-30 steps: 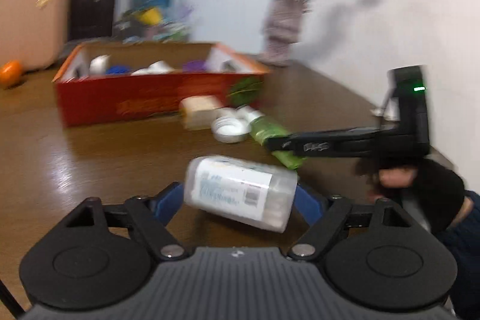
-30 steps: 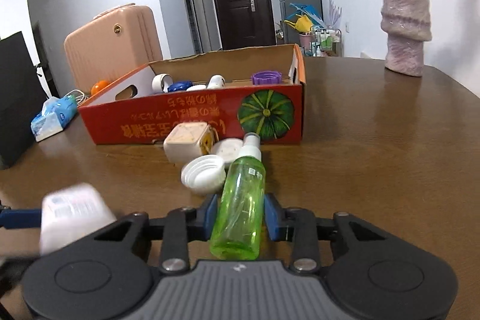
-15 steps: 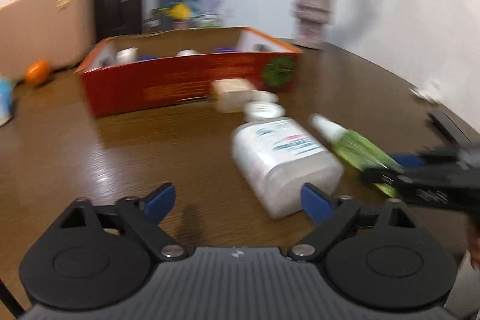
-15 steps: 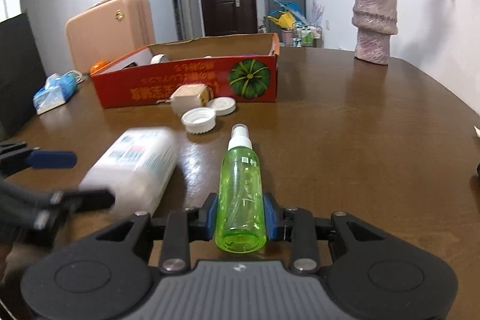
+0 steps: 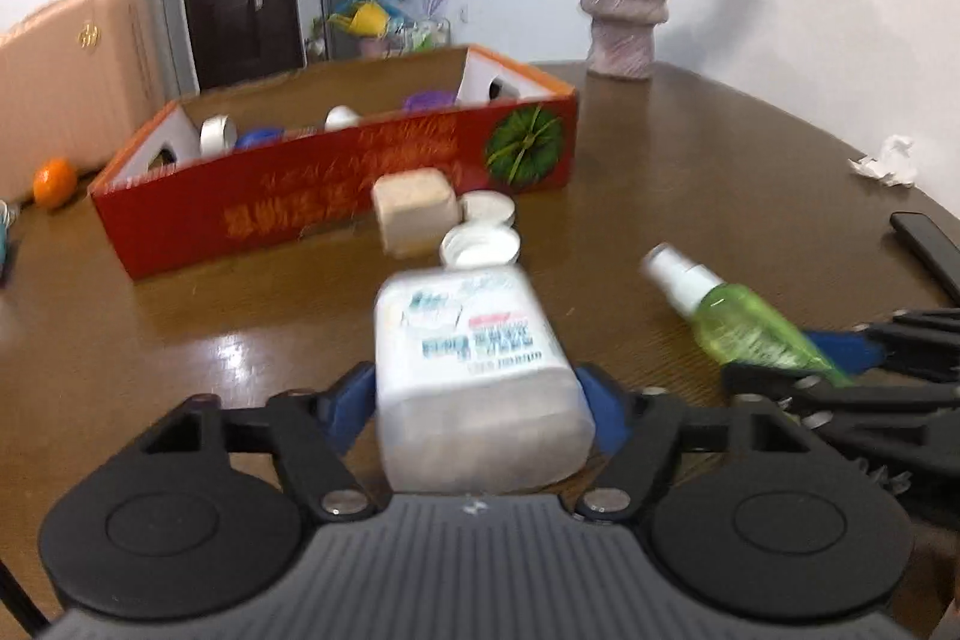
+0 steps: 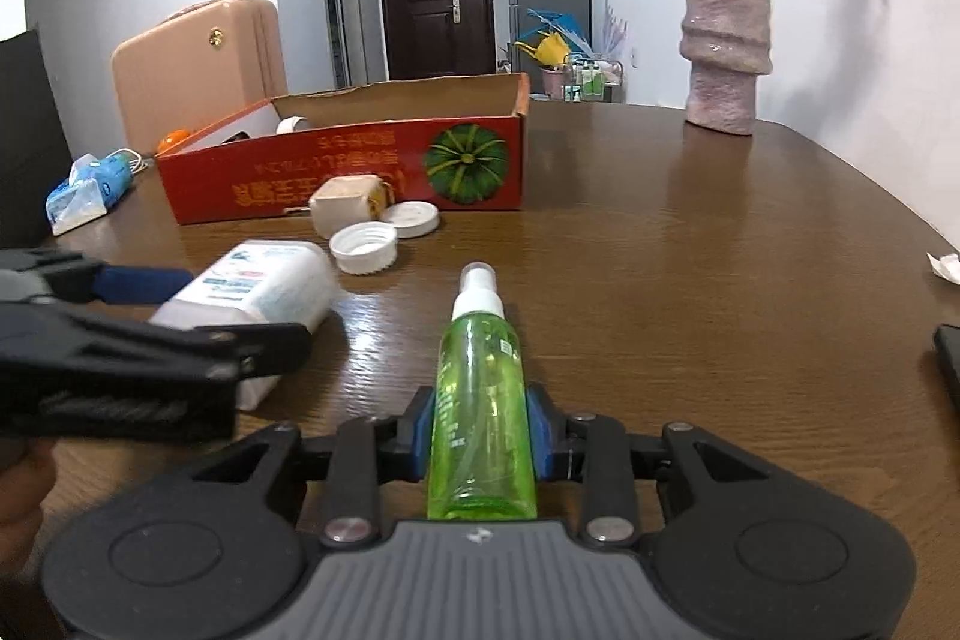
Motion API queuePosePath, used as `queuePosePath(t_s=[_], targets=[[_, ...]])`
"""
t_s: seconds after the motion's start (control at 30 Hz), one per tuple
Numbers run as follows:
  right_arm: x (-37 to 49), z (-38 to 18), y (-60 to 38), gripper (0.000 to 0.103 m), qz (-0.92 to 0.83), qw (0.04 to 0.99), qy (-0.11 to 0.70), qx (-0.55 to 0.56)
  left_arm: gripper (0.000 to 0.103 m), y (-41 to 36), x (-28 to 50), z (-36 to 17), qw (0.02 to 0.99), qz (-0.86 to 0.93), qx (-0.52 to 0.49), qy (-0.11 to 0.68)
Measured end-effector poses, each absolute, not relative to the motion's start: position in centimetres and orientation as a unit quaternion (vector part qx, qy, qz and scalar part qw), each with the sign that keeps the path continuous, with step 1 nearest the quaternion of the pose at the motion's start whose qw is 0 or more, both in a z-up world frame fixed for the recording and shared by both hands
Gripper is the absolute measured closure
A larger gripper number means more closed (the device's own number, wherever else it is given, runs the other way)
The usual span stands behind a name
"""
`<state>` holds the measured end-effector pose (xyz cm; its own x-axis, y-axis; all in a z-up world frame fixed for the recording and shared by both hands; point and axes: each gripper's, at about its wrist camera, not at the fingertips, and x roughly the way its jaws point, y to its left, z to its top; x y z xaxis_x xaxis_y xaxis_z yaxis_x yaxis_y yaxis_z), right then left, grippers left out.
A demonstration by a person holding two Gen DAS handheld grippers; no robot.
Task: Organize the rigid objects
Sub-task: 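Carry both bottles over the box and open both tools to drop them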
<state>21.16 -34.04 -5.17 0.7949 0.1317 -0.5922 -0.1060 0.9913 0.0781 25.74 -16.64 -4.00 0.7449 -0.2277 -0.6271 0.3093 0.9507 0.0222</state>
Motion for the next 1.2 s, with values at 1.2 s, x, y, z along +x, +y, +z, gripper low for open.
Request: queuePosePath(t_s=[1.2], targets=[[43.8, 2.6, -30.3, 0.073, 0.18, 0.952, 0.246, -0.003, 0.037, -8.1, 46.5, 3.2, 0.949, -0.099, -0.017, 0.299]])
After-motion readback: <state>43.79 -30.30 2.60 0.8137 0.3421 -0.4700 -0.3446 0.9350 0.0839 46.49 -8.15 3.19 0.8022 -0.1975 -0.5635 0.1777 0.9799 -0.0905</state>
